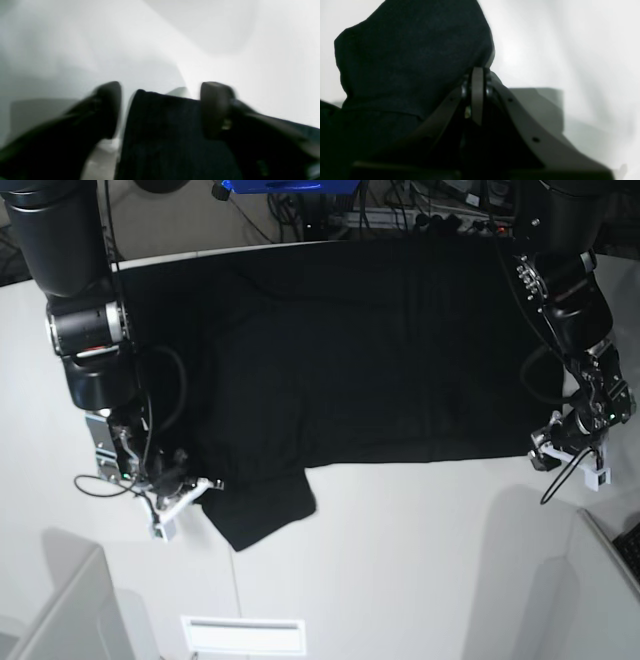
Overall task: Fold the T-shirt properly
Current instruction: 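Carry the shoulder edge over the shirt toward the hem with both grippers, then lay the folded edge down at the hem and open both grippers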
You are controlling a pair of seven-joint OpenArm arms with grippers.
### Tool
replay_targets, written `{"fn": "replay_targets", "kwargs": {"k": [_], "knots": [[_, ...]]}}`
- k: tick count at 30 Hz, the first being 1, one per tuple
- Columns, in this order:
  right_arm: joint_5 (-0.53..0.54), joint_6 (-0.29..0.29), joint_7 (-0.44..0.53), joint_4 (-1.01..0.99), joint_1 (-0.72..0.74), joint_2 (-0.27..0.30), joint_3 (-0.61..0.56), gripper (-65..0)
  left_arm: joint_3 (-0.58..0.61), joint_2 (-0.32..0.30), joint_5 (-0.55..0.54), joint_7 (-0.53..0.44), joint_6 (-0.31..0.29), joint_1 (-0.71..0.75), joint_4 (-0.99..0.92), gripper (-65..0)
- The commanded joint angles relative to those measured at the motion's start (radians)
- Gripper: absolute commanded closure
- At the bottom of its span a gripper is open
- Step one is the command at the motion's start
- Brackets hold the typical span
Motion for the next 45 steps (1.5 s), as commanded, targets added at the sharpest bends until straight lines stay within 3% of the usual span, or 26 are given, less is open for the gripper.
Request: {"fn": "replay_targets", "kwargs": {"k": [1,6,14,17,21,23,29,31,36,45], "knots": [[-0.002,0.003,-0.004,0.012,0.027,0.007,0.003,0.0,0.003,-0.002,0.005,0.035,0.000,-0.004,0.001,-31.4],[-0.002,0.003,0.038,0.012,0.025,0.007,0.003,0.0,0.004,0.006,0.005,0.038,0.000,-0.013,0.008,0.0],[-0.002,0.001,0.044,0.079,0.016,0.010,0.003,0.0,0.113,0.002,0.005,0.039,0.000,-0.076,0.016,0.0],[-0.002,-0.002,0.039,0.153,-0.004,0.038,0.004,0.0,0.116,0.007,0.003,0.055,0.000,-0.095,0.035,0.0],[-0.002,-0.097,0.038,0.214,-0.021,0.069,0.004,0.0,0.118,0.025,0.003,0.091,0.000,-0.145,0.035,0.0],[-0.002,-0.117,0.038,0.245,-0.034,0.082,0.004,0.0,0.118,0.032,0.003,0.093,0.000,-0.156,0.035,0.0],[0.003,-0.120,0.041,0.267,-0.045,0.118,0.007,0.0,0.212,0.036,0.003,0.101,0.000,-0.190,0.033,0.0],[0.003,-0.120,0.036,0.273,-0.051,0.119,0.055,0.0,0.231,0.038,0.003,0.102,0.000,-0.193,0.039,0.0],[-0.003,-0.120,0.018,0.386,-0.131,0.133,0.167,0.0,0.199,0.048,0.003,0.107,0.000,-0.179,0.105,0.0],[-0.002,-0.120,-0.054,0.534,-0.208,0.164,0.176,0.0,0.198,0.048,0.003,0.208,0.000,-0.072,0.312,0.0]]}}
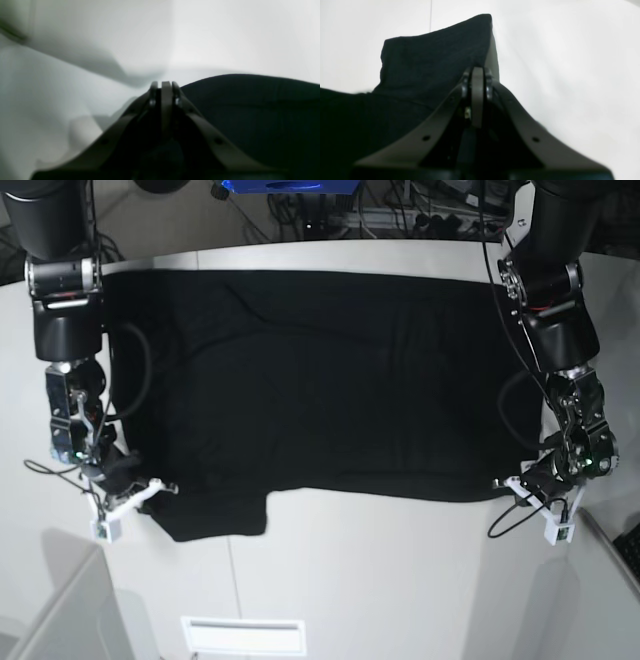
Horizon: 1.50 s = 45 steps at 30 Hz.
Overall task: Fold the T-shirt properly
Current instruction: 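Lay the folded edge down at the hem and open both grippers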
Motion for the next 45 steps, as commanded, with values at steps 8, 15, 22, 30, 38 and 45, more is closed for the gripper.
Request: {"fn": "replay_targets", "kwargs": {"k": [8,15,22,30,38,45], "knots": [[0.008,0.005,-0.009,0.124,-0.060,0.041,0.015,0.0,-0.077,-0.003,-0.011,0.106,-0.003,0.122,0.277,0.0],[0.007,0.005,-0.133,0.249,-0.148,0.032,0.178,0.0,-0.127,0.004,-0.011,0.184,-0.005,0.197,0.424,0.0],[0.008,0.005,-0.219,0.418,-0.278,0.029,0.268,0.0,-0.129,0.006,-0.011,0.250,-0.005,0.266,0.590,0.0],[0.008,0.007,-0.353,0.615,-0.421,-0.033,0.422,0.0,-0.129,0.006,-0.011,0.254,-0.005,0.367,0.712,0.0],[0.008,0.007,-0.405,0.767,-0.541,-0.059,0.449,0.0,-0.178,0.006,-0.012,0.254,-0.005,0.452,0.798,0.0],[0.011,0.007,-0.409,0.886,-0.639,-0.080,0.486,0.0,-0.253,-0.003,-0.236,0.254,-0.005,0.535,0.800,0.0]]}}
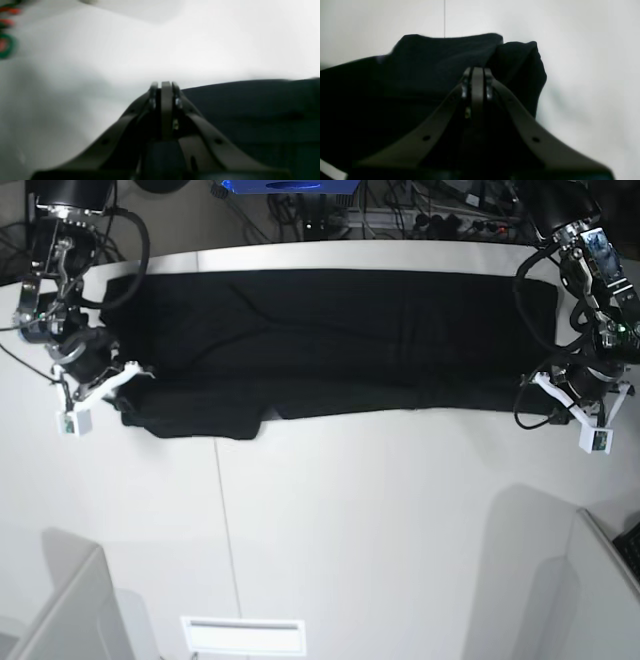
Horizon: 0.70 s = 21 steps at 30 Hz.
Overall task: Fold the T-shirt properly
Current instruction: 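Lay the folded edge down at the hem and open both grippers, then raise both grippers off the folded strip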
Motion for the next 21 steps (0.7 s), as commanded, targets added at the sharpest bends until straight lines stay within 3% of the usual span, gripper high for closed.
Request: {"fn": "replay_targets", "kwargs": {"k": [1,9,21], "knots": [[0.008,0.003,0.009,0.037,-0.008,-0.007,0.031,0.0,-0.025,-0.020,-0.021,-0.020,0.004,0.007,0.019,0.0],[0.008,0.007,-0.138,0.166,-0.071,-0.086,0.138,0.0,-0.048,-0.020,-0.036,-0.020,0.004,0.066,0.020,0.0],[0.008,0.009,-0.137,0.174,-0.194,-0.101,0.150,0.0,-0.048,-0.034,-0.030,-0.020,0.004,0.135,0.060,0.0]]}}
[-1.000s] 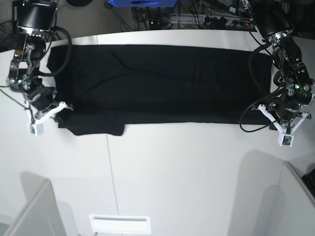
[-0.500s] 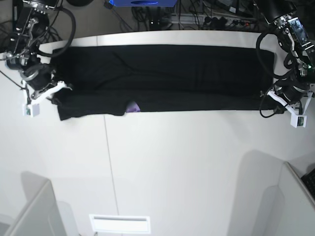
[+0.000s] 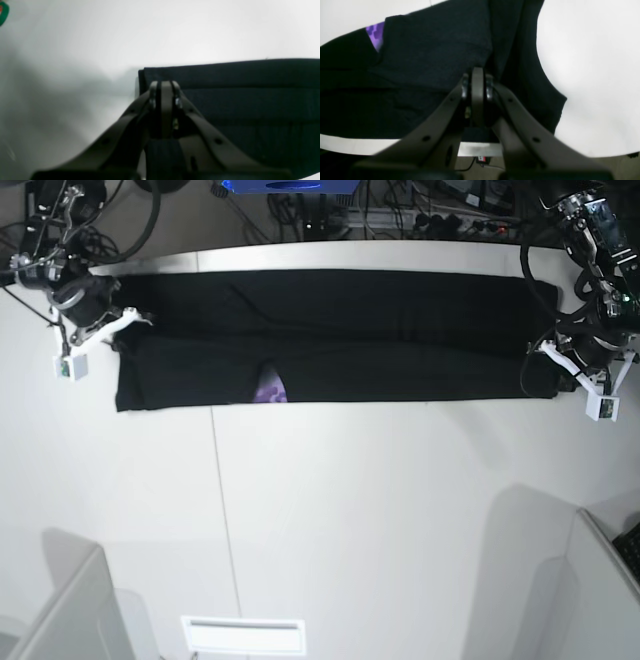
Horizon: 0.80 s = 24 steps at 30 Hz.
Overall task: Fold the T-shirt properly
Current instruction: 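Raise both grippers off the folded strip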
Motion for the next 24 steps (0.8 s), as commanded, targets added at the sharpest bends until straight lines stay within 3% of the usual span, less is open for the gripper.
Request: {"fn": "replay_targets", "kwargs": {"k": [1,5,16,18,21,22,24], "knots": [[0.007,0.005,0.017,0.021,-0.009,0.007,0.007,0.0,-0.002,-0.018,-0.004,-0.017,-0.001,0.003,0.016,0.0],[0.001,0.005,0.018,0.012,-0.026,-0.020,0.007,0.0,0.001,-0.018,-0.003,-0.017,-0.001,0.034,0.013,0.0],[0.001,-0.001,0.009,-0.001,-0.024,-0.017,0.006,0.0,-0.001,-0.018,-0.003,-0.019,-0.001,0.057,0.009,0.0],[-0.001,-0.001,0.009,-0.001,-0.027,-0.017,0.007,-3.2,-0.004,-0.018,-0.003,-0.017,-0.001,0.057,0.009,-11.5],[-0.001,-0.001,0.022,-0.001,-0.037,-0.016,0.007,-25.8,-0.007,-0.018,-0.003,-0.017,-0.001,0.057,0.012,-31.9],[-0.001,-0.001,0.032,0.002,-0.041,-0.016,0.009,-29.9,-0.008,-0.018,-0.003,-0.017,-0.001,0.057,0.013,-36.9],[-0.001,-0.001,0.072,0.004,-0.041,-0.016,0.035,-30.9,-0.039,-0.014,-0.007,-0.017,-0.001,0.055,0.016,-44.3]]}}
